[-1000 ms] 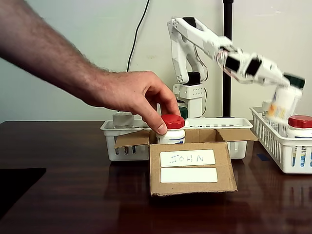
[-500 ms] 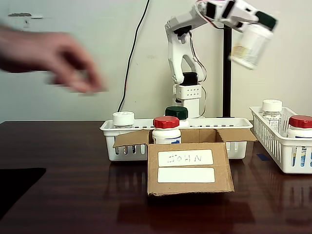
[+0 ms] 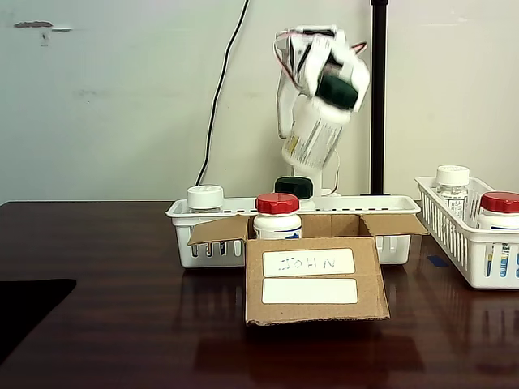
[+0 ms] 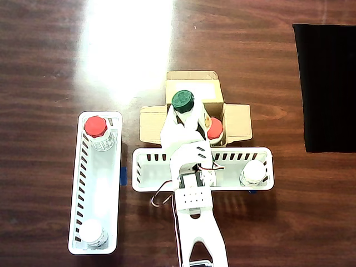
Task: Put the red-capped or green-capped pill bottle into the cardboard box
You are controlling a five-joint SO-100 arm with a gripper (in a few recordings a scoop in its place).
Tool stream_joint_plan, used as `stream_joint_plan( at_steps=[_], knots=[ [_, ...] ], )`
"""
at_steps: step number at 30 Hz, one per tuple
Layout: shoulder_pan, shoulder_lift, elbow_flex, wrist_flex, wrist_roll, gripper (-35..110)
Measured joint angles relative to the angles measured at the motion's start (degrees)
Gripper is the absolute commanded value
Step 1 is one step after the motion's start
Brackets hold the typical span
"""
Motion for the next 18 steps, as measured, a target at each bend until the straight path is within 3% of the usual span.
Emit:
stream_joint_plan(
  at_steps=[18],
  knots=[
    [-3.2, -14.3, 1.5, -14.8, -4.9, 1]
  ],
)
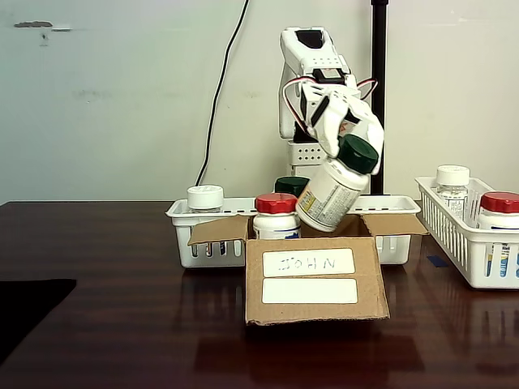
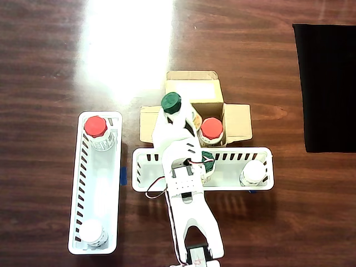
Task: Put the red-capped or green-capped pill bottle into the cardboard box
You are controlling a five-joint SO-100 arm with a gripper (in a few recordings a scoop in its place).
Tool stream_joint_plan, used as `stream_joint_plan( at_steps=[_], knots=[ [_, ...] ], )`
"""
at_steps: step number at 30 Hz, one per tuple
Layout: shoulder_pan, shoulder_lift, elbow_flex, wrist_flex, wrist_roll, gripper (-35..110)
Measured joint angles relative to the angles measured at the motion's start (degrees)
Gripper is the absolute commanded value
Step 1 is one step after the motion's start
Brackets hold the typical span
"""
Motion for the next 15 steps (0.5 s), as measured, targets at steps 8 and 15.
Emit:
stream_joint_plan(
  at_steps=[8, 15],
  knots=[
    [0.9, -3.6, 4.3, -6.7, 0.8, 2],
    [2.2, -7.9, 8.2, -11.7, 4.7, 38]
  ],
)
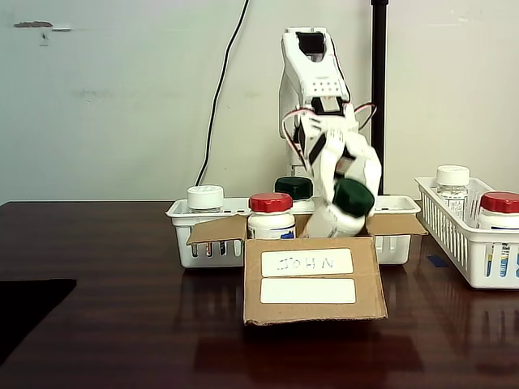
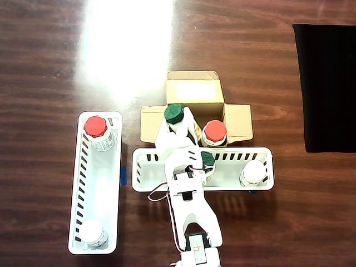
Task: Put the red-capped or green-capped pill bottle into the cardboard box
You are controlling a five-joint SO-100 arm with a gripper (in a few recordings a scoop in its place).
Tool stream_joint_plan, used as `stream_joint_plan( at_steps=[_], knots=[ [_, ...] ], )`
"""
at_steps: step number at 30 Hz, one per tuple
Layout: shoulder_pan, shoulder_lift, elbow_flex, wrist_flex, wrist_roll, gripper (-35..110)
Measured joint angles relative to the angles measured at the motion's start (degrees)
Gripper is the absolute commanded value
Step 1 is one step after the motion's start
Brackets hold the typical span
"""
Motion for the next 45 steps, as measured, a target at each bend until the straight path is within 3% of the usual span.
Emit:
stream_joint_plan(
  at_steps=[6, 11, 16, 24, 32, 45],
  knots=[
    [0.7, -0.4, 0.4, -1.3, 1.5, 72],
    [0.5, 2.6, 0.2, 5.4, 1.0, 78],
    [-0.6, 11.5, -7.6, 24.4, -1.8, 61],
    [-3.1, 30.6, -14.0, 53.6, -2.5, -5],
    [-1.1, 53.0, -7.9, 71.6, 3.9, 1],
    [5.4, 91.7, 28.1, 75.8, 13.5, 1]
  ],
)
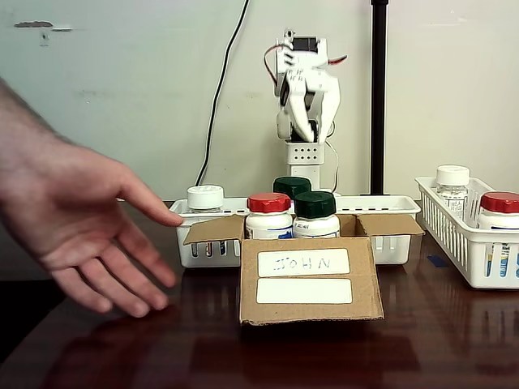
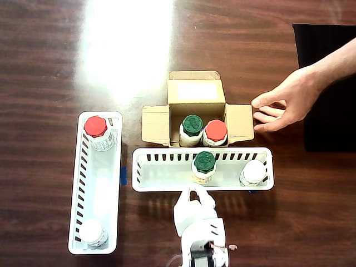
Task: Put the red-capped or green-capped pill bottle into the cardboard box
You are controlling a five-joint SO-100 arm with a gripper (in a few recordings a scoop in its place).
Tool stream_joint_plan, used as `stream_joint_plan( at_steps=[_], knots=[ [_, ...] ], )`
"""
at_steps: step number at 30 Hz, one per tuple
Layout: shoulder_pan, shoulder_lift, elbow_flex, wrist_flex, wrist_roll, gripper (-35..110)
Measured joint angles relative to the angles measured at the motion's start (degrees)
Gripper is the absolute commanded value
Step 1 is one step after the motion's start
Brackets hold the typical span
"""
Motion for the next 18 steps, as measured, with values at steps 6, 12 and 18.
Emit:
stream_joint_plan(
  at_steps=[6, 12, 18],
  knots=[
    [1.7, 11.3, 11.9, 2.9, 2.2, 1],
    [1.5, 11.3, 18.5, 1.2, 2.9, 1],
    [1.2, 11.3, 22.1, -0.6, 2.6, 1]
  ],
)
